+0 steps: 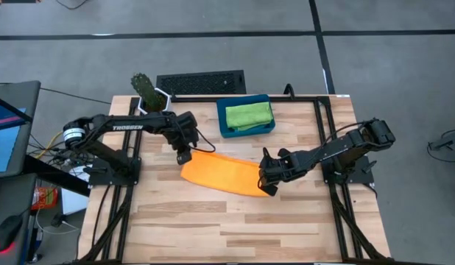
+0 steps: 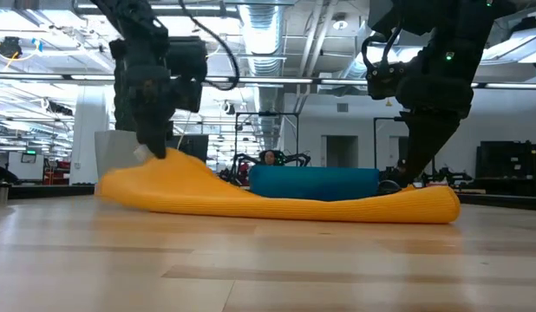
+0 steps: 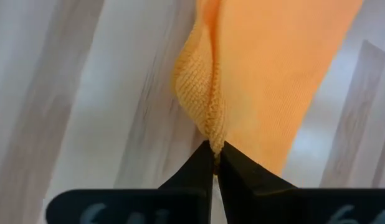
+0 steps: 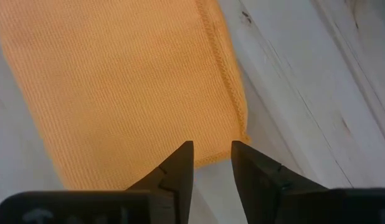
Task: Fold microfiber towels
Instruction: Fold the orange microfiber cloth
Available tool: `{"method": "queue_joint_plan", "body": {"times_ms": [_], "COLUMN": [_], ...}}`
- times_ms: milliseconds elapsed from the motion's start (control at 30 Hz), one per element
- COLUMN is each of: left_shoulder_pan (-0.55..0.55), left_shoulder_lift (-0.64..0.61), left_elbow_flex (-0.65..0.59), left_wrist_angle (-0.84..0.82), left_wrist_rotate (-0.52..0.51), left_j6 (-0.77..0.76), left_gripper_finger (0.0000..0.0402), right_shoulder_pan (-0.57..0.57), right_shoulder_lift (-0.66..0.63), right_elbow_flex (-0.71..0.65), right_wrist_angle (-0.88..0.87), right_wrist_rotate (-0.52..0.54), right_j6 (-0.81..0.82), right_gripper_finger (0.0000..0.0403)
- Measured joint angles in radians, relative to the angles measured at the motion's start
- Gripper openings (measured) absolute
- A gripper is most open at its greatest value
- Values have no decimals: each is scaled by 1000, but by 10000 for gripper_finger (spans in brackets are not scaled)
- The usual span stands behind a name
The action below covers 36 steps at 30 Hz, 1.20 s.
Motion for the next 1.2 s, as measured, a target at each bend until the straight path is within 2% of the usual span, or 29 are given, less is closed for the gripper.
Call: {"method": "queue_joint_plan", "body": {"times_ms": [300,467,567,767,900,1033,1200], "left_shoulder_pan": [-54,-78,-81,-81,-90,-110,-122], "left_shoulder_lift": [0,0,0,0,0,0,0], "left_elbow_flex": [-9,-53,-72,-72,-72,-72,-72], "left_wrist_angle": [-17,19,41,47,49,53,71], "left_wrist_rotate": [-98,-171,-173,-174,-127,-175,-167], "left_j6": [67,69,62,14,12,0,3], "left_gripper_finger": [3,22,32,25,31,58,91], "right_shoulder_pan": [0,0,-9,-94,-169,-225,-237], "right_shoulder_lift": [0,0,0,12,66,131,192], "right_elbow_flex": [0,0,0,2,1,0,1], "right_wrist_angle": [3,33,124,450,518,562,602], "right_wrist_rotate": [0,0,5,0,-5,-97,-213], "right_j6": [0,1,-23,-116,-111,-105,-104], "right_gripper_finger": [131,131,131,131,131,131,131]}}
